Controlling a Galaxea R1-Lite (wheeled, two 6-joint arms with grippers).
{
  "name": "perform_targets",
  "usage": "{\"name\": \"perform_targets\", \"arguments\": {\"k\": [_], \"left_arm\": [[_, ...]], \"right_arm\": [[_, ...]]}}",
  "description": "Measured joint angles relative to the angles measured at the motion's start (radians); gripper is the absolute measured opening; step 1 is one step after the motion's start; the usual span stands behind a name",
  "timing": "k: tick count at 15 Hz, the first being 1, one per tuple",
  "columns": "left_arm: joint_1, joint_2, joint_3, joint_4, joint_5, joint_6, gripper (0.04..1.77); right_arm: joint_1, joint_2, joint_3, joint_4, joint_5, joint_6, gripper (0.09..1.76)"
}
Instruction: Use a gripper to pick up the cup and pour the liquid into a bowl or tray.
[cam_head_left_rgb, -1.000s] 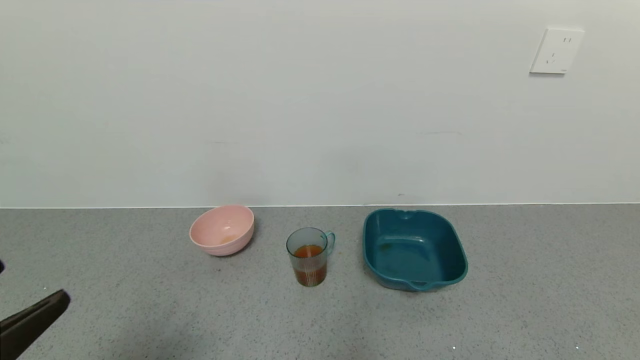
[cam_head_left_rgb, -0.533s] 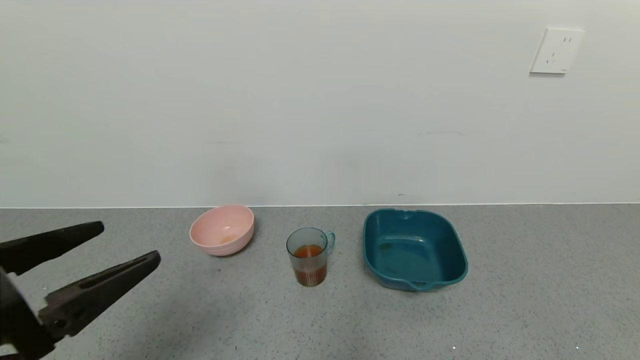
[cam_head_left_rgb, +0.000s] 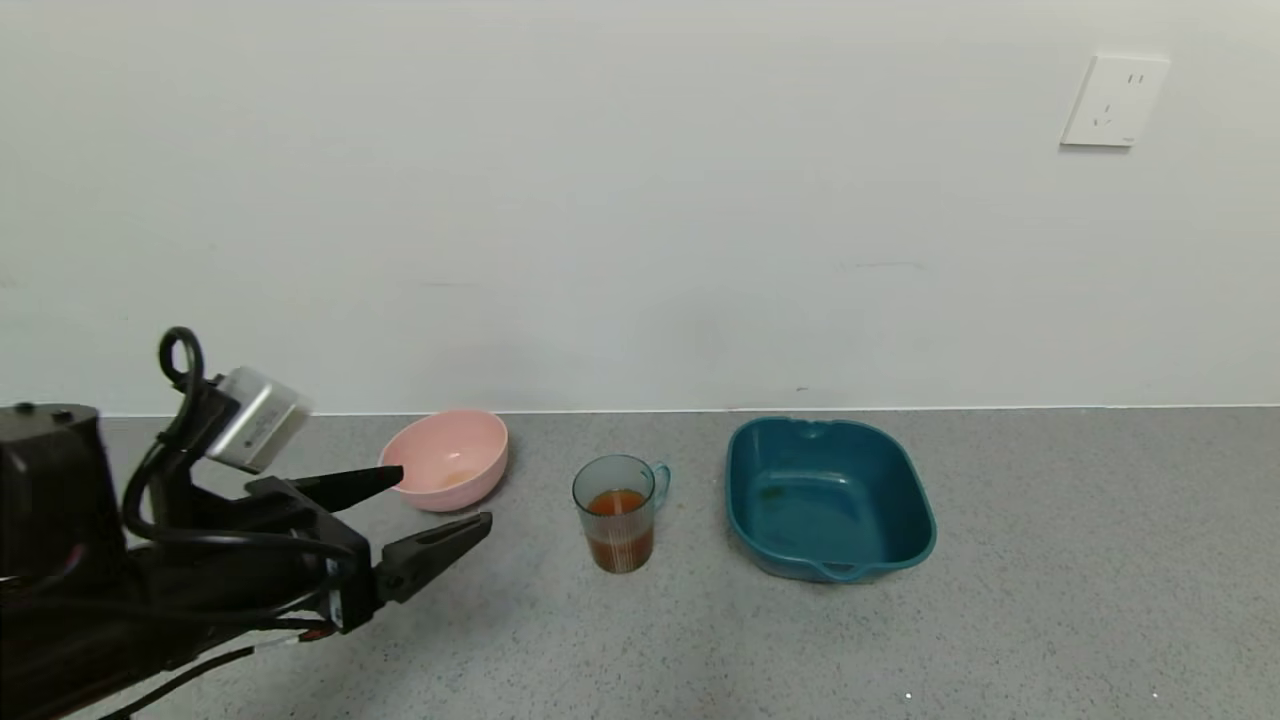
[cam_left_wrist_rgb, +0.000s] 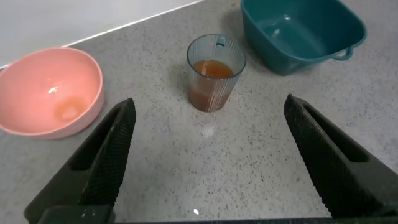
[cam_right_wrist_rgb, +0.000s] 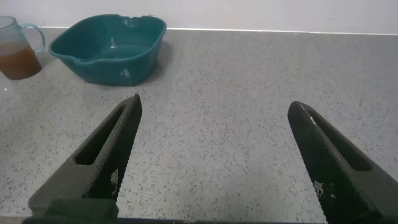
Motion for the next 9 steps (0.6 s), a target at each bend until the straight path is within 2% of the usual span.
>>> {"name": "perform_targets", "arguments": {"k": [2,5,9], "left_arm": [[-0.005,0.079,0.045,-0.087,-0.028,0.014,1.72],[-0.011,0.183,0.101,-0.217,-0.036,0.027,1.72],[-0.03,0.341,0.166,-0.483,-0.053,0.028,1.72]], "right_arm": [[0.0,0.0,0.0,0.0,0.0,0.0,1.71],[0.0,0.0,0.0,0.0,0.0,0.0,1.71],[0.0,0.0,0.0,0.0,0.0,0.0,1.71]]}}
